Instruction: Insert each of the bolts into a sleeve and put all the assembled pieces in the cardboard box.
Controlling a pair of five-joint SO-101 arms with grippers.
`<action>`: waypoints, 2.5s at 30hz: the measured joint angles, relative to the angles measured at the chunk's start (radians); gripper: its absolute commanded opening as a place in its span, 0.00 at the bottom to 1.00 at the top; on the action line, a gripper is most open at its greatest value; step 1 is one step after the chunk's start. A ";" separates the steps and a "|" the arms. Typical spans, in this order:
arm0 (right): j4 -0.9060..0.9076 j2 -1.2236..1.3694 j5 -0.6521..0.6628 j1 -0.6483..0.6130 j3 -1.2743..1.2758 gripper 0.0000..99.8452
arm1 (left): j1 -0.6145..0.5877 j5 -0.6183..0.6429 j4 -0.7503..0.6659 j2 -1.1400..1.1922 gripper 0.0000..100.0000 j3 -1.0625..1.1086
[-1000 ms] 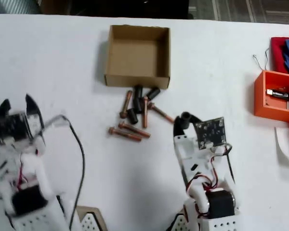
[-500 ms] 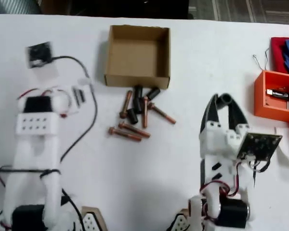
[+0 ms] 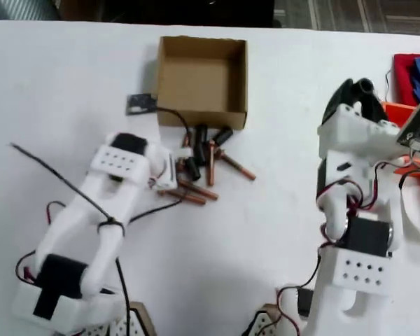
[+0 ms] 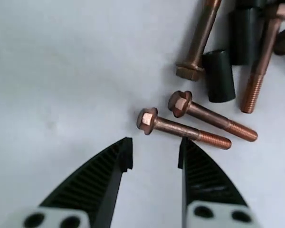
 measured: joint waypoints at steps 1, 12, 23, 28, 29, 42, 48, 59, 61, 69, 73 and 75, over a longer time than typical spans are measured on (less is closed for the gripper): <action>0.002 0.012 0.000 0.000 -0.003 0.02 | 0.014 0.009 0.000 0.008 0.18 0.000; 0.002 0.029 -0.006 -0.002 -0.005 0.02 | 0.035 0.325 -0.014 0.015 0.18 0.000; 0.002 0.031 -0.006 -0.002 -0.005 0.02 | 0.046 0.493 -0.123 0.017 0.18 0.141; 0.002 0.031 -0.006 -0.002 -0.005 0.02 | 0.046 0.511 -0.170 0.017 0.18 0.149; 0.002 0.031 -0.006 -0.002 -0.005 0.02 | 0.046 0.511 -0.187 0.017 0.18 0.157; 0.002 0.031 -0.006 -0.002 -0.005 0.02 | 0.060 0.512 -0.354 0.018 0.18 0.284; 0.002 0.031 -0.006 -0.002 -0.005 0.02 | 0.058 0.514 -0.365 0.069 0.18 0.284; 0.002 0.031 -0.006 -0.002 -0.005 0.02 | 0.029 0.512 -0.069 0.315 0.17 -0.043; 0.002 0.031 -0.006 -0.002 -0.005 0.02 | 0.029 0.512 -0.014 0.347 0.13 -0.094; 0.002 0.031 -0.006 -0.002 -0.005 0.02 | 0.048 0.506 0.023 0.414 0.03 -0.137; 0.002 0.031 -0.006 -0.002 -0.005 0.02 | 0.043 0.397 0.040 0.416 0.03 -0.163; 0.002 0.031 -0.006 -0.002 -0.005 0.02 | 0.018 0.295 0.057 0.407 0.03 -0.180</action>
